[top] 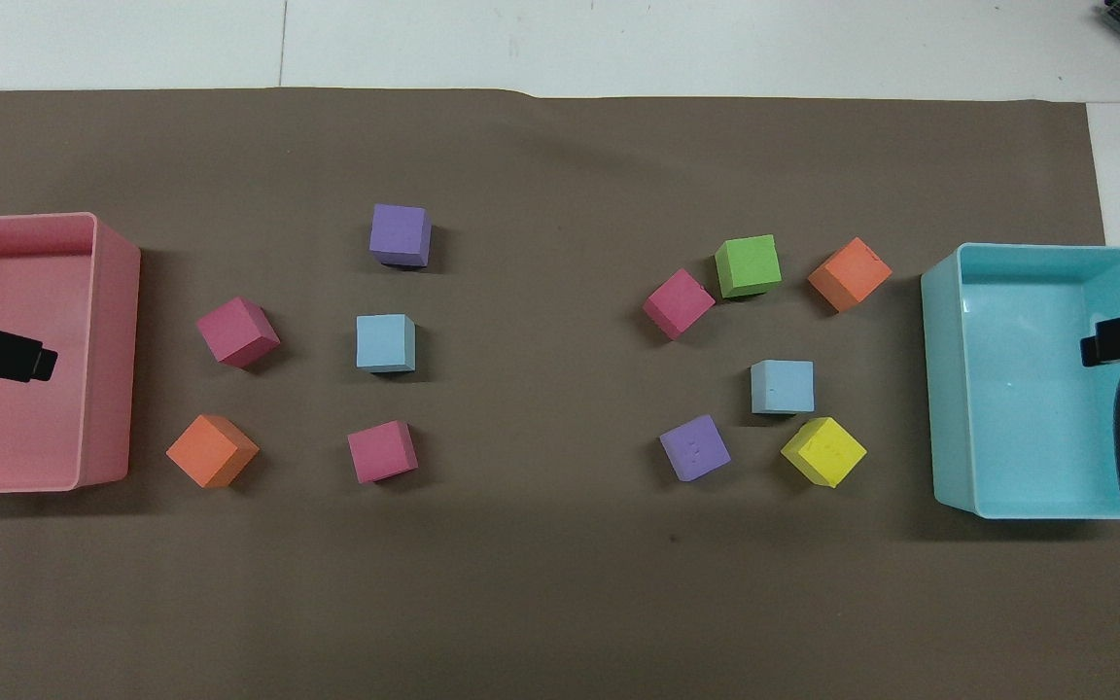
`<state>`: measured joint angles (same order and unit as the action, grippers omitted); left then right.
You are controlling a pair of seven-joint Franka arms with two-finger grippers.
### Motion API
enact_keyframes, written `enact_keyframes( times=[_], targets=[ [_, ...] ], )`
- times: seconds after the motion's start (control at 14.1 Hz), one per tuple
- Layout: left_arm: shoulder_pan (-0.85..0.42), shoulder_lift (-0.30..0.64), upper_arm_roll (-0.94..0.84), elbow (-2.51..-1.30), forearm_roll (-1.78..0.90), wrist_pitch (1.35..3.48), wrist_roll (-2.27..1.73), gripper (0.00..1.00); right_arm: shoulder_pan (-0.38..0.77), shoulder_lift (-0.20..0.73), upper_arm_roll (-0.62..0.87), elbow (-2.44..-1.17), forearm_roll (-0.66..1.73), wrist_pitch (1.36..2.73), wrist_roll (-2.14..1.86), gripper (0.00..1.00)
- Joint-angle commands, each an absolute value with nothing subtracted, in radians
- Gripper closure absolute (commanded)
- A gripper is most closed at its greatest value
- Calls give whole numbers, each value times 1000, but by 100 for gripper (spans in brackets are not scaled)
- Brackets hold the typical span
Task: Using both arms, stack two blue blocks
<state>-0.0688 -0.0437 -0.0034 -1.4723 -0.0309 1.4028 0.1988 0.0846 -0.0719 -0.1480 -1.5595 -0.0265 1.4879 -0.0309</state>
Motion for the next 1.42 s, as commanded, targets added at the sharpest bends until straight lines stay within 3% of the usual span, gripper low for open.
enact_keyframes(
  times=[0.0,1.35],
  targets=[
    [-74,-52,-2,-1470,-14,1402,213,0,75,-86,-143,-1568,-21,1473,-31,0],
    [-61,-54,-2,-1471,-25,1393,210,0,80,-86,-141,-1566,-11,1468,-38,0]
  ],
)
